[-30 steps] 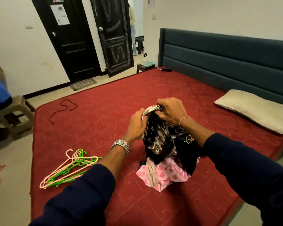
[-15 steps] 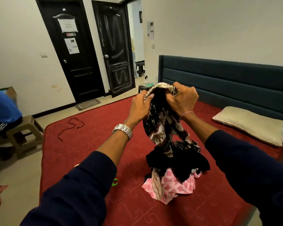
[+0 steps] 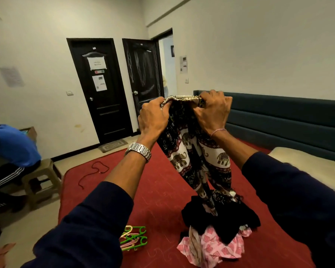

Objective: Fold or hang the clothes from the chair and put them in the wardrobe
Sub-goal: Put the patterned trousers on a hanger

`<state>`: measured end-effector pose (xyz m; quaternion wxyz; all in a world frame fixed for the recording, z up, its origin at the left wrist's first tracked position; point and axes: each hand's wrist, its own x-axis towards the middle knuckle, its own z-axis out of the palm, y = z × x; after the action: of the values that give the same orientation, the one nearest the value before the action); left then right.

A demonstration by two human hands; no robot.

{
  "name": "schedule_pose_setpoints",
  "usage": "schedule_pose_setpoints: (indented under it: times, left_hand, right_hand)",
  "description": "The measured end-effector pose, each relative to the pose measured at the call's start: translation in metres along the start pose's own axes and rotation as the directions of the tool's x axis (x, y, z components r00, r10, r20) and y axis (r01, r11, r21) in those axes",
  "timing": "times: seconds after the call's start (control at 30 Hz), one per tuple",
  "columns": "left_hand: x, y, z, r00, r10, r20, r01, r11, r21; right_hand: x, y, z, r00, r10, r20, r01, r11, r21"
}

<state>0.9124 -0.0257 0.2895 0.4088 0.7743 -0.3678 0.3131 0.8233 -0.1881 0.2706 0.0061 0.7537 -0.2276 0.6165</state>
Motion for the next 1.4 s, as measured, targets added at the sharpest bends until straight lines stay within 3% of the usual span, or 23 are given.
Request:
schedule_pose_setpoints:
  times: [0.23,0.4,0.57,0.73,0.8,0.83,0.9,0.93,1.0,1.07,1.2,1.27,1.33,1.4]
  left_hand:
    - [0.049,0.030,-0.053,0.976,0.138,-0.171,-0.118,0.985,0.122]
    - [0.067,0.027,-0.085,0.930,0.326,-0.169,-0.249,0.898,0.362]
    - [0.061,-0.003,-0.110,0.927,0.367,-0.084,-0.262,0.791,0.553]
    - [0.041,-0.032,-0.117,0.991,0.122,-0.061,-0.061,0.796,0.602]
    - [0.031,-0.039,-0.115,1.000,-0.027,-0.014,0.030,0.792,0.610]
    - [0.024,-0.044,-0.113,0.996,-0.089,0.000,0.070,0.790,0.610]
    - [0.013,-0.052,-0.112,0.985,-0.173,-0.017,0.148,0.782,0.605]
    - [0.008,-0.055,-0.114,0.979,-0.196,-0.048,0.185,0.778,0.601]
    - [0.002,-0.060,-0.121,0.966,-0.231,-0.119,0.257,0.774,0.579]
    - [0.002,-0.062,-0.133,0.947,-0.261,-0.188,0.321,0.772,0.549]
    - [0.008,-0.058,-0.165,0.913,-0.263,-0.313,0.391,0.785,0.480]
    - [0.011,-0.057,-0.180,0.908,-0.257,-0.332,0.393,0.798,0.457]
    - [0.012,-0.061,-0.194,0.914,-0.265,-0.308,0.386,0.803,0.455]
    - [0.011,-0.071,-0.201,0.930,-0.302,-0.210,0.366,0.814,0.451]
  right_hand:
    - [0.049,-0.041,-0.012,0.992,0.024,-0.124,-0.013,0.996,0.083]
    - [0.072,-0.055,-0.018,0.983,0.004,-0.182,0.019,0.991,0.129]
    - [0.071,-0.052,-0.021,0.988,-0.153,0.035,0.149,0.984,0.099]
    - [0.056,-0.066,-0.018,0.865,-0.263,0.427,0.188,0.959,0.210]
    - [0.046,-0.080,-0.017,0.743,-0.278,0.609,0.045,0.928,0.370]
    - [0.041,-0.087,-0.016,0.649,-0.276,0.709,-0.080,0.902,0.425]
    - [0.031,-0.104,-0.015,0.479,-0.271,0.835,-0.333,0.824,0.459]
    - [0.025,-0.113,-0.016,0.434,-0.259,0.863,-0.463,0.758,0.460]
    - [0.014,-0.136,-0.021,0.357,-0.231,0.905,-0.735,0.528,0.425]
    - [0.010,-0.161,-0.027,0.305,-0.254,0.918,-0.890,0.265,0.370]
    - [0.018,-0.212,-0.026,0.354,-0.265,0.897,-0.935,-0.093,0.341]
    - [0.022,-0.229,-0.024,0.420,-0.207,0.884,-0.907,-0.113,0.405]
    - [0.021,-0.238,-0.022,0.529,-0.106,0.842,-0.841,0.065,0.537]
    - [0.016,-0.236,-0.020,0.683,-0.055,0.729,-0.651,0.409,0.640]
